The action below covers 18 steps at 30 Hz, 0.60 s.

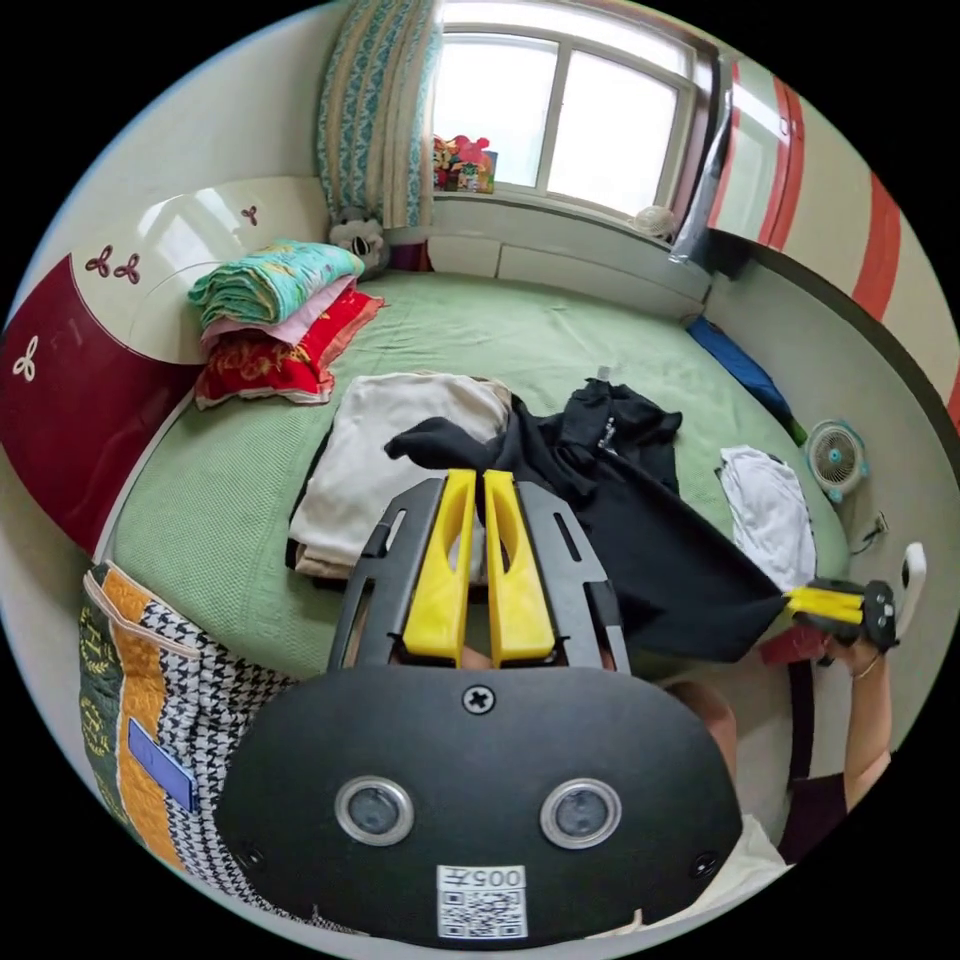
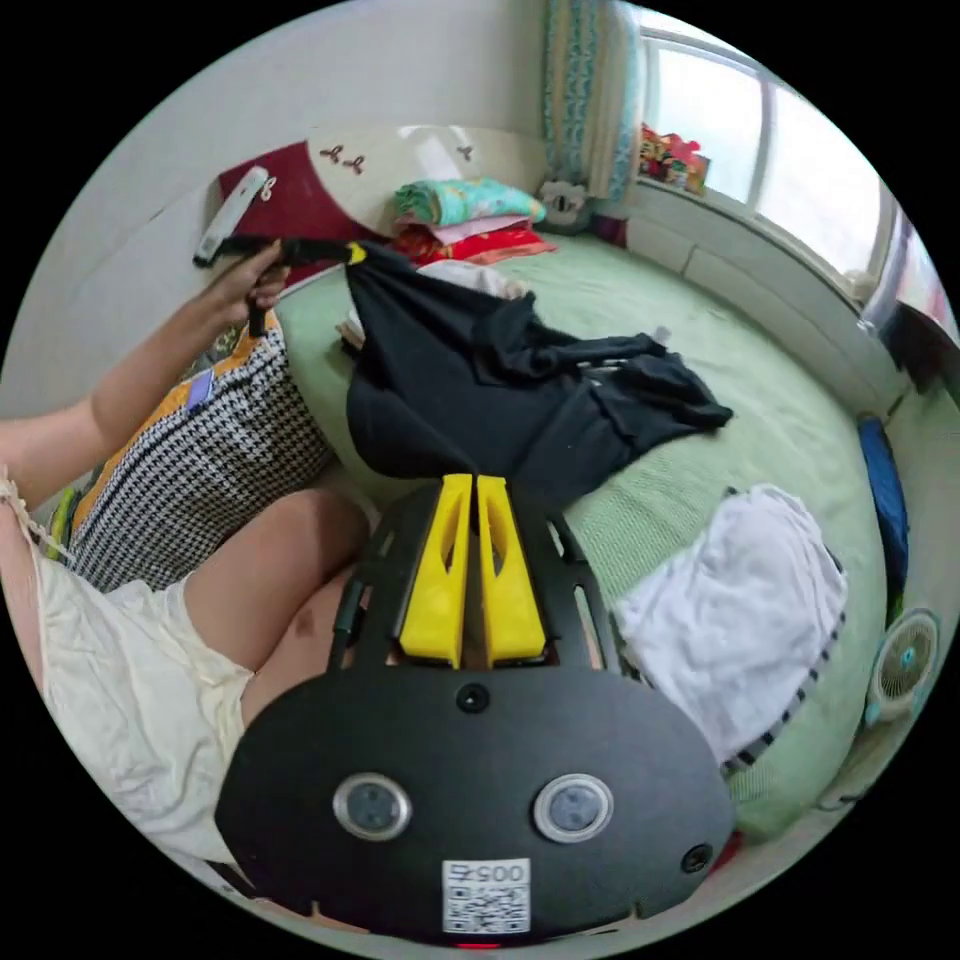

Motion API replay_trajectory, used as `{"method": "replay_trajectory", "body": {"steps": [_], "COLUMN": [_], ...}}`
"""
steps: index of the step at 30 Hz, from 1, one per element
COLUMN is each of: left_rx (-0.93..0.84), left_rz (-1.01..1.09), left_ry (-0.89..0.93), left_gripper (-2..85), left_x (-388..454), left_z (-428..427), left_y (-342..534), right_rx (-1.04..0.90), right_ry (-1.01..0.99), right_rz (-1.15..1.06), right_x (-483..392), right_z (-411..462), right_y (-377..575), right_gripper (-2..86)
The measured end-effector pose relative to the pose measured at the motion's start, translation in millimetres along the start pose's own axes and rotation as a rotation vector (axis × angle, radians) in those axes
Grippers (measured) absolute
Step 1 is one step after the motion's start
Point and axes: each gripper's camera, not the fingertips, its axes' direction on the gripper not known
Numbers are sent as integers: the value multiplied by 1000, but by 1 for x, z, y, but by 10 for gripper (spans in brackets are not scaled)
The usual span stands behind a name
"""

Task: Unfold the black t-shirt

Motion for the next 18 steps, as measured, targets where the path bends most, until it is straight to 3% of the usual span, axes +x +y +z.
{"method": "replay_trajectory", "body": {"steps": [5, 10, 14, 18], "left_rx": [-34, -169, -201, -128], "left_rz": [21, 16, 26, 69], "left_ry": [149, 259, 254, 180], "left_gripper": [15, 20, 15, -3], "left_x": [36, 67, 72, 73], "left_z": [-16, 1, 6, -5], "left_y": [66, 137, 152, 137], "right_rx": [30, -52, -135, -190], "right_ry": [112, 131, 140, 129], "right_rz": [114, 238, 402, 429], "right_x": [33, 51, 70, 80], "right_z": [-69, -56, -22, -9], "right_y": [67, 116, 138, 132], "right_gripper": [-16, -16, -10, 18]}}
